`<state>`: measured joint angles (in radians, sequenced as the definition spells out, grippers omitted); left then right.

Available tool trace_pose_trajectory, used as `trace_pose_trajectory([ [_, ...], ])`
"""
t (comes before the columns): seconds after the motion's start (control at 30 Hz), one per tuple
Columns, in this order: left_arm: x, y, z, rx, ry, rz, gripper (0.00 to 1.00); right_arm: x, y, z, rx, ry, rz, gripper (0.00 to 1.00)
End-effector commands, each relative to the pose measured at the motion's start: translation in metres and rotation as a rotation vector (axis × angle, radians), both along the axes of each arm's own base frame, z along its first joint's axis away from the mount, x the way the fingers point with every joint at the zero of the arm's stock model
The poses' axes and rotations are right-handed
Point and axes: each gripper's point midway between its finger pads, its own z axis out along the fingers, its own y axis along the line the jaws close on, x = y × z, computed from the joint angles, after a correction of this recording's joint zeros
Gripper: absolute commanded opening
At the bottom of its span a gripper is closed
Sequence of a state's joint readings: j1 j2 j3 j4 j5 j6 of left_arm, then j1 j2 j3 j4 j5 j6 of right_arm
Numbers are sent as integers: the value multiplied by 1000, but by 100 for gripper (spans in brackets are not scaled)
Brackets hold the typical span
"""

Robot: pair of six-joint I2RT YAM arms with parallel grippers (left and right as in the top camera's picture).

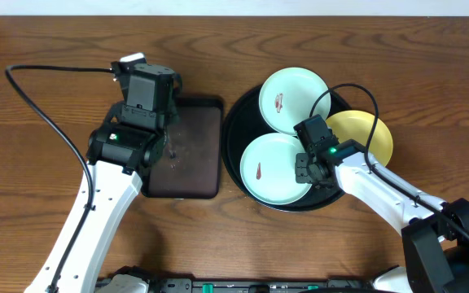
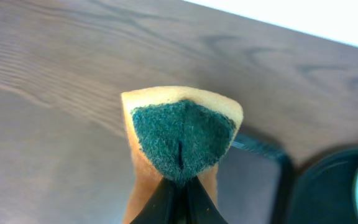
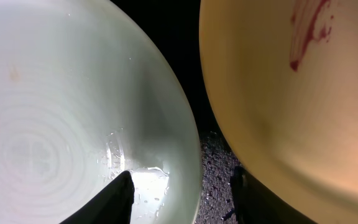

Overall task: Clean dirty plates on tray and stack at the side
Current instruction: 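Lift the sponge with the left gripper above the small tray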

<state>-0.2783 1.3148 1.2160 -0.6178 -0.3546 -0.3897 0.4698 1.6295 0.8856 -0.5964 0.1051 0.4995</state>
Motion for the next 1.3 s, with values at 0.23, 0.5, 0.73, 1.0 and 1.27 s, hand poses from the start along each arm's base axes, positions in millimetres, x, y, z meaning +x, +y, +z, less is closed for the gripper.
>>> trace_pose_trajectory([
  [0.23, 3, 7, -3, -9, -3, 34, 8, -2, 0, -2, -14, 1, 17, 49],
  [0.5, -2, 3, -15, -84, 44, 47, 7, -2, 0, -2, -14, 0, 17, 49],
  [0.73, -2, -12, -22, -95, 77, -31, 7, -3, 0, -2, -15, 2, 17, 49],
  [1.0, -1, -12, -22, -71, 81, -55, 7, -3, 0, -2, -15, 1, 17, 49],
  [1.27, -2, -13, -23, -47, 92, -84, 8, -2, 0, -2, -14, 1, 17, 49],
])
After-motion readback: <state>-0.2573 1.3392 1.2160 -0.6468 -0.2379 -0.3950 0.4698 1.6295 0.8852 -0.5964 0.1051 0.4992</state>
